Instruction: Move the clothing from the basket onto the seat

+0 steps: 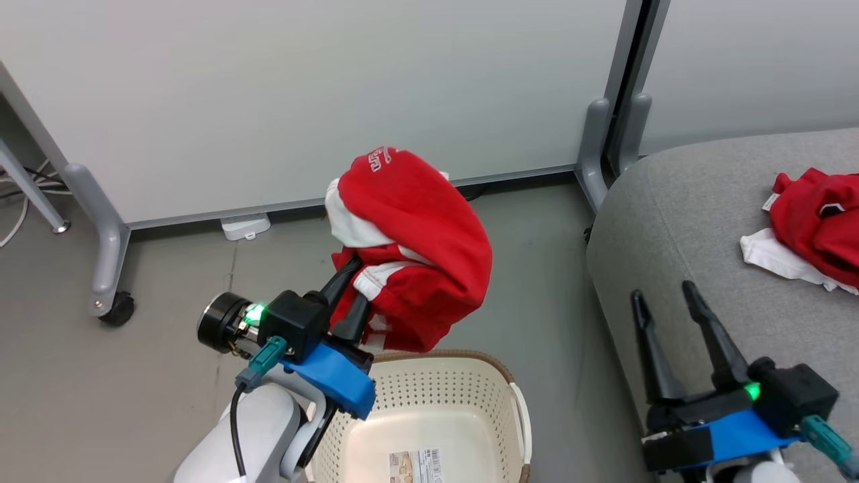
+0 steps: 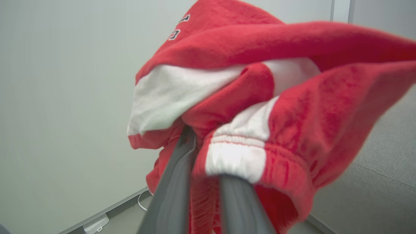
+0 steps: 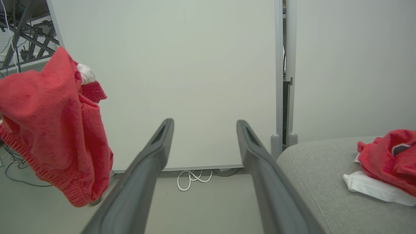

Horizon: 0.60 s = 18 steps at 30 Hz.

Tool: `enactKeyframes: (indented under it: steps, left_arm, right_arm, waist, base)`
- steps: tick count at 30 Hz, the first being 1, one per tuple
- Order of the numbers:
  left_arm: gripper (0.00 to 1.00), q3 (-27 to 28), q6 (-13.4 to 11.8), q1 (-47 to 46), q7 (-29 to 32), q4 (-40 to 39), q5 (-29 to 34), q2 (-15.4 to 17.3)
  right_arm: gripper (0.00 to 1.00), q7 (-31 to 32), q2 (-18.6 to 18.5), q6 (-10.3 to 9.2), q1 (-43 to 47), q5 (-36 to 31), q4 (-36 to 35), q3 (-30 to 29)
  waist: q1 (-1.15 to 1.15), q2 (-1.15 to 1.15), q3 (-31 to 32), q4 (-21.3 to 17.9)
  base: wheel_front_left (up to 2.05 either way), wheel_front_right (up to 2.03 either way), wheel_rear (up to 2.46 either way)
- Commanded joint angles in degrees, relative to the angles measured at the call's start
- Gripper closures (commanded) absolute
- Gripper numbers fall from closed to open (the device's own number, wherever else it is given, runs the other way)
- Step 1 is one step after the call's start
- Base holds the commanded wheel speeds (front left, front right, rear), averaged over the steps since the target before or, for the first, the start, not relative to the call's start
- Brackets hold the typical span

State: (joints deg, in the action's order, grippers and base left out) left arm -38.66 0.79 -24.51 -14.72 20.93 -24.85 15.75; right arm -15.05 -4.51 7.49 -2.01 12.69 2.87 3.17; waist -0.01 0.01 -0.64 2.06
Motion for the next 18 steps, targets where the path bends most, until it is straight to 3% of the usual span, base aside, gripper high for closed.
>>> enactKeyframes:
  steps: [1, 8, 18]
  left_arm:
    - [1.0, -0.11, -0.09, -1.01, 0.08, -0.6, 0.23, -0.1]
    - [1.0, -1.27, 0.59, -3.16, 0.42, -0.89, 0.67, -1.15]
    - [1.0, -3.64, 1.81, -6.67, 0.34, 0.3, 1.67, -3.93]
  right_arm:
    - [0.0, -0.21, -0.98, 0.01, -1.52, 0.18, 0.47, 1.5]
    - [0.0, -0.2, -3.96, 0.01, -6.49, 0.59, 3.84, 9.61]
    - [0.0, -0.21, -5.5, 0.01, -15.19, 1.64, 11.71, 19.44]
  waist:
    - [0.01, -0.01, -0.43, 0.42]
    - [0.01, -0.01, -1.62, 2.15]
    - [0.01, -0.01, -3.39, 5.07]
  base:
    - [0.0, 0.0, 0.0]
    - [0.0, 0.0, 0.0]
    - [0.0, 0.0, 0.0]
